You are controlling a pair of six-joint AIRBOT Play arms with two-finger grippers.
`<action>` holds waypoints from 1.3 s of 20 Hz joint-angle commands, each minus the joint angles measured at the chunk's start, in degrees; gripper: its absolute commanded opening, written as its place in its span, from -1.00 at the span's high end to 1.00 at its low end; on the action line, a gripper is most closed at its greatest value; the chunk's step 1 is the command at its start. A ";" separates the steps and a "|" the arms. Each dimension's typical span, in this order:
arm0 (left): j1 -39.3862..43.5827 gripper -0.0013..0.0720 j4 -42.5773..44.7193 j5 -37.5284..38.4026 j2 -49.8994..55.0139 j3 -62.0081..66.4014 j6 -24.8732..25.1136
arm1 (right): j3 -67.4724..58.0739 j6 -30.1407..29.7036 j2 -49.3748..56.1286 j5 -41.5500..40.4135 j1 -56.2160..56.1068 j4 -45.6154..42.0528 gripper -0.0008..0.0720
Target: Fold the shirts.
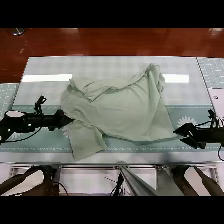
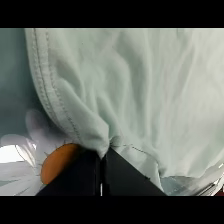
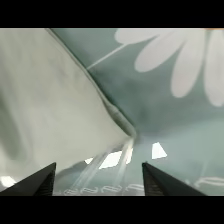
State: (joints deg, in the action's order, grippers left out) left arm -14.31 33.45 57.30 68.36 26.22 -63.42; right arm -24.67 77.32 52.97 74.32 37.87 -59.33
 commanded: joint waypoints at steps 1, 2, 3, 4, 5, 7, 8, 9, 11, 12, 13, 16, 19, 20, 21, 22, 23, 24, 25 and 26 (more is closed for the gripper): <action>0.04 0.90 0.00 0.59 0.04 0.07 -0.04 | 0.26 -4.42 5.68 -0.68 0.04 6.40 -0.72; 0.04 0.90 0.00 0.59 0.04 0.04 -0.04 | 0.26 -5.79 6.95 -1.40 0.04 8.33 -0.72; 0.04 0.90 0.00 0.72 0.04 0.04 -0.04 | 0.26 -6.93 8.17 -2.49 0.04 9.97 -0.72; 0.04 0.90 0.00 0.96 0.04 0.04 -0.04 | 0.26 -6.99 9.22 -3.23 0.04 10.97 -0.72; 0.04 0.90 0.00 1.20 0.04 0.04 -0.04 | 0.26 -7.45 9.97 -3.85 -0.04 11.76 -0.72; 0.04 0.90 0.00 1.25 0.04 0.04 -0.04 | 0.22 -7.58 11.06 -5.46 -2.67 11.72 -0.72; 0.04 0.90 0.00 1.25 0.04 0.04 -0.04 | 0.22 -7.52 11.58 -6.67 -5.03 11.65 -0.72; 0.04 0.90 0.00 1.25 0.04 0.04 -0.04 | 0.20 -6.97 12.20 -7.85 -7.21 12.04 -0.72; 0.04 0.90 0.00 1.42 0.04 0.04 -0.04 | -0.72 -6.01 13.64 -9.60 -11.32 12.61 -0.72; 0.04 0.90 0.00 1.49 0.04 0.04 -0.04 | -1.51 -5.35 14.34 -10.10 -12.85 12.52 -0.72; 0.04 0.90 0.00 1.62 0.04 0.04 -0.02 | -2.29 -4.83 15.08 -10.40 -14.16 12.52 -0.72; 0.04 0.90 0.00 1.68 0.04 0.04 -0.02 | -4.83 -3.65 17.51 -10.29 -17.29 12.55 -0.65; 0.04 0.90 0.00 1.68 0.04 0.07 -0.02 | -8.09 -3.85 18.64 -9.44 -18.95 12.59 0.92; 0.04 0.90 0.00 1.70 0.04 0.07 -0.04 | -9.11 -4.26 18.64 -9.31 -19.34 12.79 0.92; 0.04 0.90 -0.02 1.73 0.04 0.07 -0.04 | -10.51 -4.24 18.64 -8.87 -19.52 12.59 0.92; 0.02 0.89 -0.02 1.79 0.02 0.13 -0.04 | -12.02 -4.22 18.64 -7.93 -19.47 12.50 0.92; 0.02 0.90 -0.02 1.92 0.02 0.55 -0.04 | -13.90 -4.13 18.64 -6.93 -19.47 12.28 0.92; 0.02 0.89 -0.07 2.49 -0.13 1.62 -0.02 | -16.61 -4.04 18.64 -5.53 -19.47 12.31 0.92; 0.04 0.90 -0.42 3.54 -0.42 3.41 -0.02 | -20.28 -3.67 18.62 -3.98 -19.47 12.31 0.92; 0.02 0.90 -2.21 5.16 -0.90 6.25 -0.02 | -24.52 -3.02 18.62 -2.45 -19.52 12.48 0.92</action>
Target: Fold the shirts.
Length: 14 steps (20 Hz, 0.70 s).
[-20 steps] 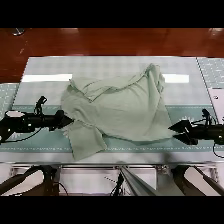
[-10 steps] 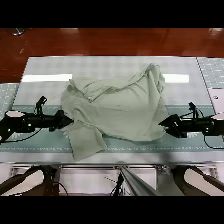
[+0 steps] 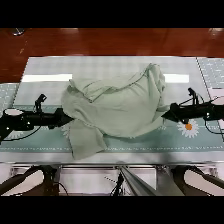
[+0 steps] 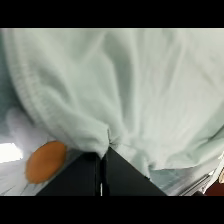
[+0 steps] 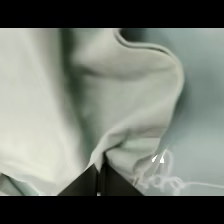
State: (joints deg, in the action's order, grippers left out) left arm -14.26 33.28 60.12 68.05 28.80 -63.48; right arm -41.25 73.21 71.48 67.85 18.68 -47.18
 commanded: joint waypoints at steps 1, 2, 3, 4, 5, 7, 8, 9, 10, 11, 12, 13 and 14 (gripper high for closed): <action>0.00 0.90 -4.74 3.69 -1.27 7.08 0.11 | -13.27 2.16 -0.07 5.53 -0.33 0.39 0.92; 0.00 0.90 -8.57 4.57 -2.34 11.50 0.70 | -18.78 3.26 -0.39 6.47 -0.33 0.39 0.92; 0.00 0.90 -12.59 4.79 -3.54 16.20 1.97 | -24.74 4.15 -0.90 7.08 -0.33 0.35 0.92; 0.00 0.90 -16.72 4.87 -4.96 21.88 4.87 | -31.39 5.16 -1.51 7.45 -0.33 0.35 0.92; 0.00 0.90 -19.26 4.90 -6.29 27.67 6.58 | -38.05 5.90 -2.32 7.65 -0.33 0.35 0.92; -0.07 0.90 -18.71 4.90 -8.26 41.09 4.09 | -49.66 7.48 -4.35 8.17 -0.33 0.39 0.92; -0.07 0.90 -16.72 4.90 -8.90 48.33 1.60 | -55.15 8.07 -5.92 8.57 -0.33 0.35 0.92; -0.07 0.90 -13.16 4.87 -9.44 55.52 -0.46 | -59.67 8.07 -7.91 8.48 -0.33 0.31 0.92; -0.07 0.90 -8.22 4.90 -9.99 61.94 -1.95 | -63.04 8.07 -9.94 8.35 -0.28 -0.07 0.92; -0.07 0.90 -1.16 4.92 -10.69 68.37 -3.96 | -65.83 8.09 -12.31 8.39 -0.28 -1.49 0.92; -0.07 0.90 5.92 4.98 -11.54 73.40 -6.91 | -67.45 8.28 -14.73 8.59 -0.28 -3.34 0.92; -0.07 0.90 12.04 5.14 -12.68 77.37 -9.60 | -68.32 8.31 -17.62 9.31 -0.28 -4.96 0.92; -0.07 0.90 17.11 5.16 -14.32 80.43 -11.72 | -68.37 8.33 -20.68 10.01 -0.28 -6.19 0.92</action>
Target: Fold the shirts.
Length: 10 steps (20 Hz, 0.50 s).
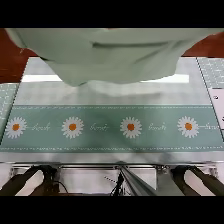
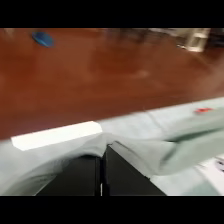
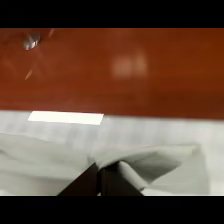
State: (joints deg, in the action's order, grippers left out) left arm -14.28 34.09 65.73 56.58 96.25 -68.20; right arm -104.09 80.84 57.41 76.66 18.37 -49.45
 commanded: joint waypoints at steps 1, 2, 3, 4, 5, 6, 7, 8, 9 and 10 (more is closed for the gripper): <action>-0.04 0.90 19.63 -0.46 -4.92 14.80 -8.26 | -5.53 1.01 -9.22 1.97 0.02 -5.55 0.92; -0.04 0.90 21.49 -0.44 -7.08 15.32 -8.98 | -5.53 1.44 -11.91 2.78 0.02 -7.13 0.92; -0.04 0.90 22.82 0.17 -9.55 15.32 -9.09 | -5.53 1.99 -14.21 3.37 0.02 -8.50 0.92; -0.04 0.90 24.48 1.95 -11.91 15.32 -9.27 | -5.53 2.69 -16.50 4.28 0.02 -9.20 0.92; -0.04 0.90 26.82 4.09 -14.34 15.30 -10.43 | -5.53 3.10 -18.38 5.42 0.02 -9.62 0.92; -0.04 0.90 29.62 5.90 -16.33 15.30 -11.54 | -5.53 3.43 -20.13 6.75 0.02 -9.64 0.92; -0.04 0.90 33.03 7.74 -18.32 15.30 -13.07 | -5.53 3.87 -21.42 7.91 0.02 -9.70 0.92; 0.00 0.90 35.91 9.64 -19.98 15.28 -13.90 | -5.53 4.31 -22.36 9.27 0.02 -9.84 0.92; 0.02 0.90 38.38 11.47 -21.62 14.95 -14.29 | -5.53 4.68 -23.02 10.88 0.02 -9.92 0.92; 0.02 0.90 39.50 12.22 -23.10 13.97 -15.10 | -5.51 4.98 -23.30 12.35 0.02 -10.14 0.92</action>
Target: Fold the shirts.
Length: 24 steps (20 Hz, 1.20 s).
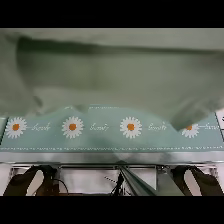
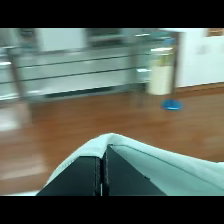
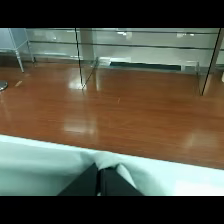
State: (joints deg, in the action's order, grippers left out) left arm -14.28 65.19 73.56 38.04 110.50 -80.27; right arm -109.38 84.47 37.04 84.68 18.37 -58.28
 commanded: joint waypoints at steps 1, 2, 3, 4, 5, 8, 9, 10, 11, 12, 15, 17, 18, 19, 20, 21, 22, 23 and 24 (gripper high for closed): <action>0.07 0.90 8.39 4.37 -6.21 -2.25 -3.17 | -0.22 1.46 -2.93 6.01 0.02 -1.66 0.92; 0.35 0.90 8.39 4.37 -7.43 -4.79 -3.19 | 0.22 1.46 -2.93 6.99 0.02 -2.36 0.92; 0.85 0.90 8.39 4.37 -8.37 -8.20 -3.19 | 1.29 1.51 -2.93 7.63 0.02 -2.93 0.92; 1.33 0.90 8.37 4.37 -8.87 -11.87 -3.19 | 3.06 2.05 -2.93 7.80 0.02 -3.43 0.92; 1.92 0.90 8.33 4.37 -8.94 -16.39 -3.19 | 5.66 2.60 -2.93 7.80 0.02 -3.08 0.92; 2.54 0.90 6.73 2.08 -7.21 -30.77 -3.08 | 18.01 2.23 -2.91 6.01 0.02 -1.64 0.92; 2.54 0.90 5.64 0.11 -5.79 -35.28 -2.93 | 23.52 1.66 -2.89 3.19 0.02 -1.66 0.92; 2.54 0.90 4.15 -2.08 -3.85 -39.23 -2.91 | 29.07 0.81 -2.29 -0.55 0.02 -1.46 0.92; 2.54 0.90 2.12 -4.81 -1.07 -42.77 -2.29 | 33.68 -0.48 -1.07 -3.74 0.02 -0.85 0.92; 2.54 0.90 -0.07 -7.65 2.05 -45.27 -1.70 | 37.86 -1.86 1.05 -6.99 0.00 -0.07 0.92; 3.85 0.90 -4.50 -16.02 15.13 -47.41 -1.38 | 44.11 -4.55 12.00 -13.94 -0.02 0.37 0.92; 6.38 0.90 -4.90 -21.29 23.91 -46.07 -0.09 | 43.85 -7.04 21.51 -19.02 -0.02 4.11 0.92; 7.72 0.90 -4.87 -22.86 28.46 -44.63 0.04 | 43.01 -8.52 26.40 -21.62 -0.02 6.99 0.92; 8.76 0.90 -5.29 -23.58 32.65 -42.82 0.04 | 41.68 -10.36 31.23 -23.67 -0.02 9.99 0.92; 9.88 0.90 -5.57 -23.71 37.00 -40.52 0.04 | 40.11 -11.63 35.58 -24.98 -0.02 12.94 0.92; 10.75 0.90 -6.03 -23.67 40.70 -38.29 0.04 | 38.16 -12.68 39.76 -25.64 -0.02 15.17 0.92; 11.65 0.90 -6.73 -23.67 44.19 -35.98 0.04 | 35.82 -13.51 44.06 -25.99 -0.02 15.98 0.92; 12.48 0.90 -7.76 -23.67 47.12 -33.92 0.04 | 33.59 -13.16 47.98 -26.03 -0.02 15.93 0.92; 13.18 0.90 -8.04 -23.65 49.31 -32.28 0.04 | 31.63 -12.20 51.19 -25.70 0.02 15.89 0.92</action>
State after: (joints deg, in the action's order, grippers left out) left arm -3.46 59.57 50.98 78.56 73.52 -80.40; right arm -73.21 73.47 77.38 61.32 18.35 -46.48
